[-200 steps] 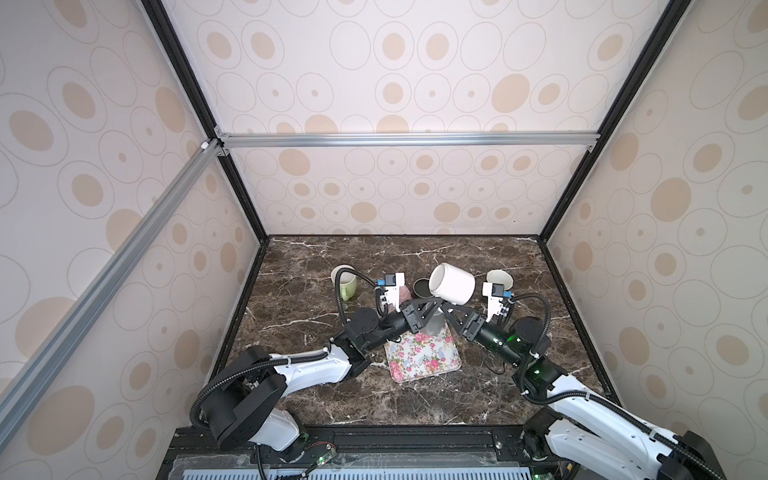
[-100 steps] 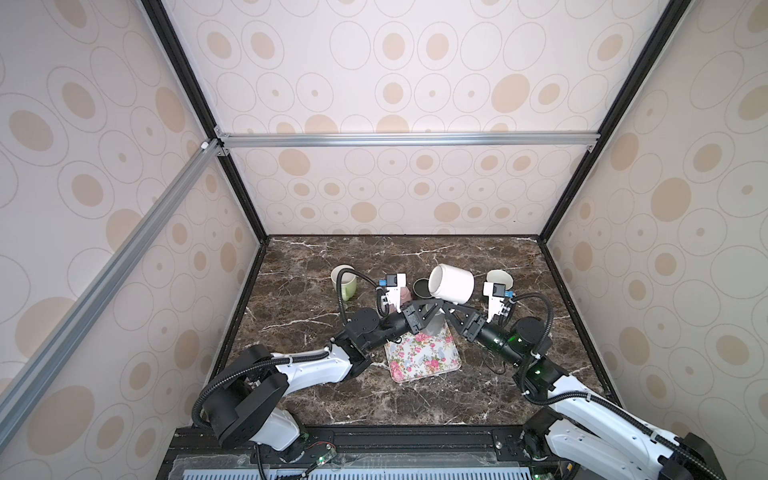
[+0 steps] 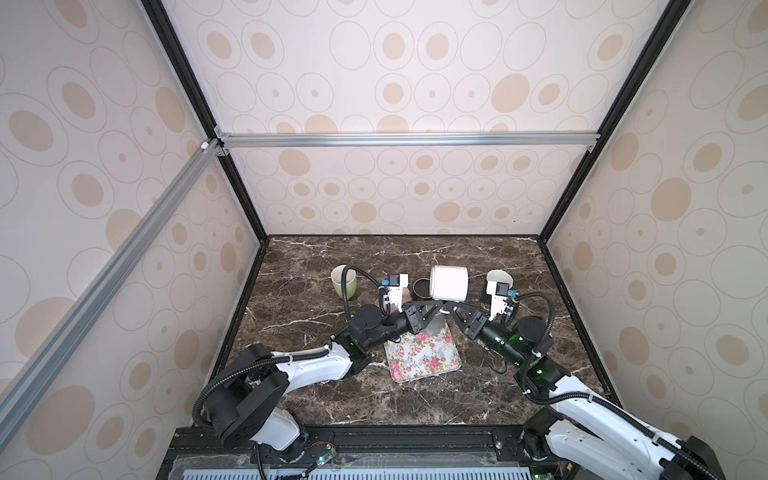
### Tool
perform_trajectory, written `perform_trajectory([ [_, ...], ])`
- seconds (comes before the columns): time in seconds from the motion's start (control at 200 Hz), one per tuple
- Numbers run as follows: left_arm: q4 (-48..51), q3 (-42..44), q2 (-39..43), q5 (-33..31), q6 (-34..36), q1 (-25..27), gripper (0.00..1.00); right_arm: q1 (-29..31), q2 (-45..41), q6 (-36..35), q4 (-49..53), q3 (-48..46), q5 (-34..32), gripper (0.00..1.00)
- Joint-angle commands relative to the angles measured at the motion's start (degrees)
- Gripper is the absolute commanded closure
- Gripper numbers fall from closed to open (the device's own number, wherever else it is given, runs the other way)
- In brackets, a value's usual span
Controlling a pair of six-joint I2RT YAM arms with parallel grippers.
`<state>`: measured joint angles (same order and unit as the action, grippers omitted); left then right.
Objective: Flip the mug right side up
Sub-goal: 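Turn the white mug opening toward the right gripper, which grasps its rim, then pull the white mug away with the right gripper while the left gripper releases and withdraws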
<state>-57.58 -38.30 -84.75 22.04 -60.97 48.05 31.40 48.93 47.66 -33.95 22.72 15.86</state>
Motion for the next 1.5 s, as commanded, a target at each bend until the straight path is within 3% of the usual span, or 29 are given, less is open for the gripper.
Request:
perform_trajectory([
  [0.0,1.55,-3.88,-1.07,4.59,1.33,0.51,1.00,0.22,-0.59,-2.39,-3.38,2.96,0.05,1.00],
  [0.18,7.76,-7.21,-1.05,3.96,4.87,0.38,1.00,0.18,0.00,-2.79,-0.96,3.39,-1.52,1.00],
  [0.27,7.91,-7.09,-0.88,2.66,5.29,0.20,0.60,0.17,-0.36,-2.94,1.44,3.62,-4.38,1.00],
  [0.375,7.46,-6.01,-0.85,0.92,5.42,-0.05,0.28,0.17,-0.73,-3.33,5.27,3.29,-9.66,1.00],
  [0.485,7.12,-4.65,-0.69,0.04,5.41,-0.50,0.12,0.16,-0.75,-3.03,8.87,2.06,-16.09,1.00],
  [0.52,7.81,-4.37,-0.33,-0.45,5.66,-0.57,0.02,0.16,-0.47,-2.86,9.16,1.64,-17.52,1.00],
  [0.73,19.67,-4.98,4.07,-6.54,11.92,-0.68,0.02,0.19,1.89,-5.55,12.18,3.20,-21.95,1.00],
  [0.95,33.50,-4.06,12.51,-17.81,21.34,-0.68,0.02,-0.07,4.21,-14.85,29.40,11.34,-33.40,1.00],
  [1.11,37.08,-1.64,16.80,-23.94,26.06,-0.79,0.02,-1.91,6.67,-19.61,41.35,17.65,-37.38,1.00],
  [1.21,36.89,-0.13,18.27,-25.54,27.70,-0.71,0.02,-2.77,6.89,-20.90,47.04,20.19,-40.48,1.00],
  [1.491,36.05,1.30,17.89,-23.98,31.19,-0.70,0.02,-5.54,4.66,-22.71,57.11,24.12,-41.26,1.00],
])
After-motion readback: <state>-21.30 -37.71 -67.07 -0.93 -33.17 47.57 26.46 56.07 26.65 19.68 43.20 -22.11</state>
